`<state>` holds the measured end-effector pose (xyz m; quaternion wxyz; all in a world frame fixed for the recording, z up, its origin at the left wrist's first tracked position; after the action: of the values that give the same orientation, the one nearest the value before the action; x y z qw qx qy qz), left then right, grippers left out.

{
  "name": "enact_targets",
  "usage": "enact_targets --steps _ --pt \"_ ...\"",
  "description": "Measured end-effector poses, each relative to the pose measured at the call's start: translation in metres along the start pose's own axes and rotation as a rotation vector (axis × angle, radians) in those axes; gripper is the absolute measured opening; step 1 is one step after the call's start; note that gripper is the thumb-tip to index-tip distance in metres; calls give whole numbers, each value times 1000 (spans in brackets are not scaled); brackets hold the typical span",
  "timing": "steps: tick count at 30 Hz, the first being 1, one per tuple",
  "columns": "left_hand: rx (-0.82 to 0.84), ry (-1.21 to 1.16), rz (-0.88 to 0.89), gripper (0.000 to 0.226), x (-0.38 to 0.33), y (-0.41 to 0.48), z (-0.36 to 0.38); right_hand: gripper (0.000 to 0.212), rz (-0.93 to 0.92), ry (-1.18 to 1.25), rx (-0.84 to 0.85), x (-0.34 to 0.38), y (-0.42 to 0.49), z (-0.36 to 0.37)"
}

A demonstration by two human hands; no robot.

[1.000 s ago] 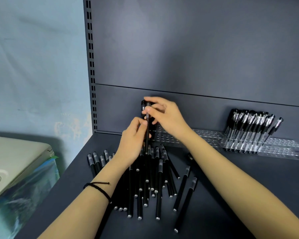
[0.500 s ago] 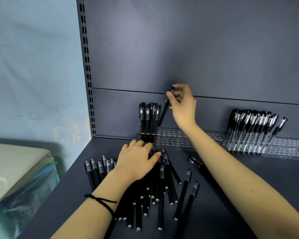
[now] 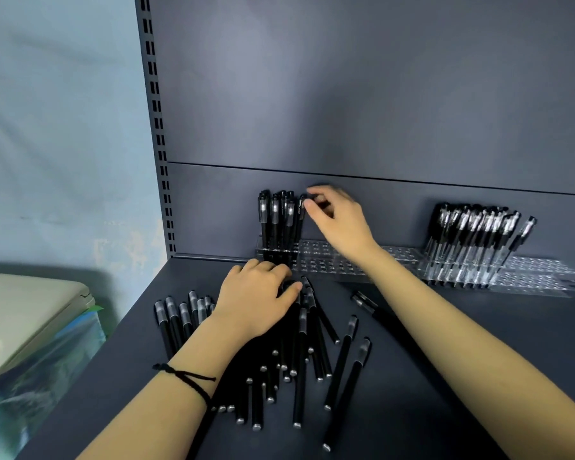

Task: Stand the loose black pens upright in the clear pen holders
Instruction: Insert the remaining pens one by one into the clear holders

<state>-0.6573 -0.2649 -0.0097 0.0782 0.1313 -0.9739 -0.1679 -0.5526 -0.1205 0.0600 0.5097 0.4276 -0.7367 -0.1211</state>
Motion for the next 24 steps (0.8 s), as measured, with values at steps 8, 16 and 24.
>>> enact_targets --steps 8,16,24 --pt "-133 51 139 79 -20 -12 -19 32 303 -299 443 -20 -84 -60" --pt "-55 73 175 48 -67 -5 -38 44 581 -245 469 -34 -98 -88" --pt "-70 -260 82 30 -84 -4 -22 25 641 224 313 -36 -98 -95"
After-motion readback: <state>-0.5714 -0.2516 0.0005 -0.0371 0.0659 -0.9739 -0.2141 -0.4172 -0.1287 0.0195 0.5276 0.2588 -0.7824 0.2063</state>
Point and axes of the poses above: each hand's wrist, its own y-axis towards the middle knuckle, its own z-axis out of the palm, x = y × z, the point moved 1 cm from there along y, towards the middle knuckle, and after that the axes turned 14 degrees about y, right-handed, at the moved point
